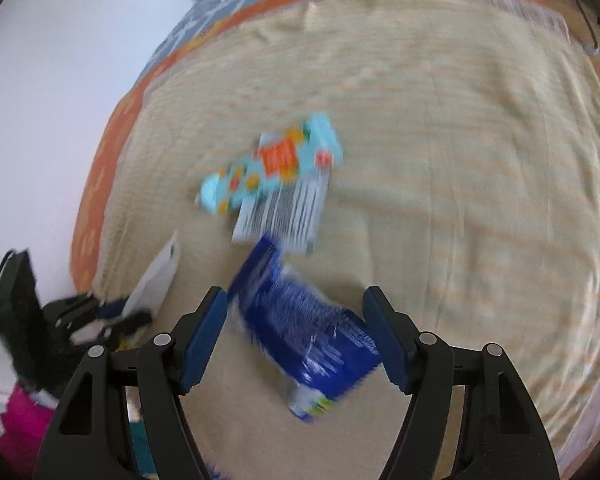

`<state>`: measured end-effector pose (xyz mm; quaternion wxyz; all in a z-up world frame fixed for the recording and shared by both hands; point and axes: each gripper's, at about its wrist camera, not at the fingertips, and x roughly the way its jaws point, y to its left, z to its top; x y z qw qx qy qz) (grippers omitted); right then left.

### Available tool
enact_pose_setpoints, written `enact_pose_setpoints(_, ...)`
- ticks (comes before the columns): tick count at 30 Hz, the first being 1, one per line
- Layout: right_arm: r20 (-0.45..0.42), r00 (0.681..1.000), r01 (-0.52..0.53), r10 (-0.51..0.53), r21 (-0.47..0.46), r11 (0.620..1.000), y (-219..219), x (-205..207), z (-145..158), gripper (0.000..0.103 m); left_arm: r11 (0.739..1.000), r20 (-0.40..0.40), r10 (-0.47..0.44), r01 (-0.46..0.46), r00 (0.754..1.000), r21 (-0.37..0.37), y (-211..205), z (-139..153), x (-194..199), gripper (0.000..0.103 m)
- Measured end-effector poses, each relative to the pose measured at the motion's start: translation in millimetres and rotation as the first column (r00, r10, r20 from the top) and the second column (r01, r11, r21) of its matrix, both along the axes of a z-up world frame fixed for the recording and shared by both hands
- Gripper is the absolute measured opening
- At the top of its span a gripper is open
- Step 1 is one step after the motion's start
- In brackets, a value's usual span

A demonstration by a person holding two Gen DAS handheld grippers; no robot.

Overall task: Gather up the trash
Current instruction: 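Grasp the white wrapper strip with the left gripper while the right gripper grasps the blue snack packet, then carry the strip and snack packet into the blue basket and open both grippers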

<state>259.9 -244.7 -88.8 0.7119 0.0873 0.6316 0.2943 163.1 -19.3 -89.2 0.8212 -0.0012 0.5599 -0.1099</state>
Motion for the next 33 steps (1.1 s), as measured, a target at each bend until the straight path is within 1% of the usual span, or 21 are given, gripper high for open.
enact_pose_setpoints(1, -0.007, 1.0, -0.007, 0.007, 0.007, 1.0, -0.4, -5.1, 0.1, 0.07, 1.0, 0.005, -0.003, 0.003, 1.0, 0.017, -2.5, 0.3, -1.6, 0.03)
enact_pose_setpoints(2, -0.005, 1.0, -0.017, 0.017, 0.004, 1.0, 0.4, -9.7, 0.4, 0.07, 0.999, 0.011, 0.0, 0.0, 1.0, 0.037, -4.7, 0.9, -2.1, 0.037)
enact_pose_setpoints(3, 0.015, 0.999, -0.028, 0.029, -0.016, 0.999, 2.8, -14.7, 1.8, 0.07, 0.999, 0.02, 0.004, -0.005, 1.0, 0.049, -6.3, 1.9, -2.9, 0.051)
enact_pose_setpoints(4, 0.047, 0.998, -0.042, 0.045, -0.047, 0.998, 6.8, -19.0, 3.6, 0.07, 0.998, 0.037, 0.006, -0.008, 0.999, 0.056, -8.0, 4.0, -3.3, 0.055)
enact_pose_setpoints(5, 0.087, 0.994, -0.056, 0.064, -0.092, 0.994, 12.8, -23.3, 4.9, 0.07, 0.998, 0.046, 0.003, -0.006, 0.999, 0.06, -9.0, 5.1, -2.1, 0.055)
enact_pose_setpoints(8, 0.163, 0.982, -0.063, 0.096, -0.199, 0.978, 29.5, -29.7, 2.6, 0.07, 0.996, 0.05, -0.013, 0.009, 0.999, 0.09, -11.7, 4.5, 0.8, 0.055)
enact_pose_setpoints(9, 0.18, 0.979, -0.059, 0.1, -0.218, 0.974, 33.3, -29.8, 2.1, 0.07, 0.995, 0.05, -0.011, 0.006, 0.999, 0.098, -11.1, 3.5, 1.5, 0.054)
enact_pose_setpoints(12, 0.234, 0.966, -0.042, 0.109, -0.273, 0.961, 42.5, -33.9, 1.6, 0.07, 0.995, 0.024, 0.006, -0.009, 1.0, 0.097, -8.0, -3.4, 3.4, 0.027)
enact_pose_setpoints(14, 0.259, 0.959, -0.033, 0.116, -0.307, 0.951, 48.6, -40.0, 0.7, 0.07, 0.996, 0.026, 0.018, -0.02, 1.0, 0.083, -5.5, -4.1, 0.8, 0.025)
enact_pose_setpoints(15, 0.269, 0.955, -0.032, 0.123, -0.319, 0.947, 49.5, -42.8, -0.1, 0.068, 0.996, 0.026, 0.022, -0.024, 0.999, 0.083, -4.6, -3.3, -0.7, 0.021)
enact_pose_setpoints(16, 0.279, 0.952, -0.03, 0.129, -0.333, 0.942, 50.6, -47.0, -0.3, 0.059, 0.996, 0.028, 0.028, -0.03, 0.999, 0.079, -3.5, -2.1, -2.7, 0.018)
enact_pose_setpoints(18, 0.296, 0.945, -0.026, 0.137, -0.352, 0.936, 53.6, -56.7, -0.8, 0.057, 0.997, 0.03, 0.036, -0.038, 0.999, 0.072, -2.4, 1.3, -8.0, 0.017)
enact_pose_setpoints(23, 0.311, 0.942, -0.011, 0.125, -0.343, 0.939, 46.1, -72.7, 10.8, 0.055, 0.997, 0.049, 0.043, -0.046, 0.998, 0.06, -1.9, 14.6, -25.8, 0.017)
enact_pose_setpoints(28, 0.368, 0.922, 0.006, 0.122, -0.328, 0.945, 42.2, -100.2, 36.2, 0.055, 0.997, 0.072, 0.056, -0.059, 0.996, 0.042, -2.4, 29.9, -49.7, 0.017)
enact_pose_setpoints(33, 0.398, 0.91, 0.005, 0.116, -0.289, 0.957, 41.0, -130.9, 55.9, 0.055, 0.998, 0.101, 0.054, -0.058, 0.993, 0.035, -7.6, 44.7, -78.8, 0.017)
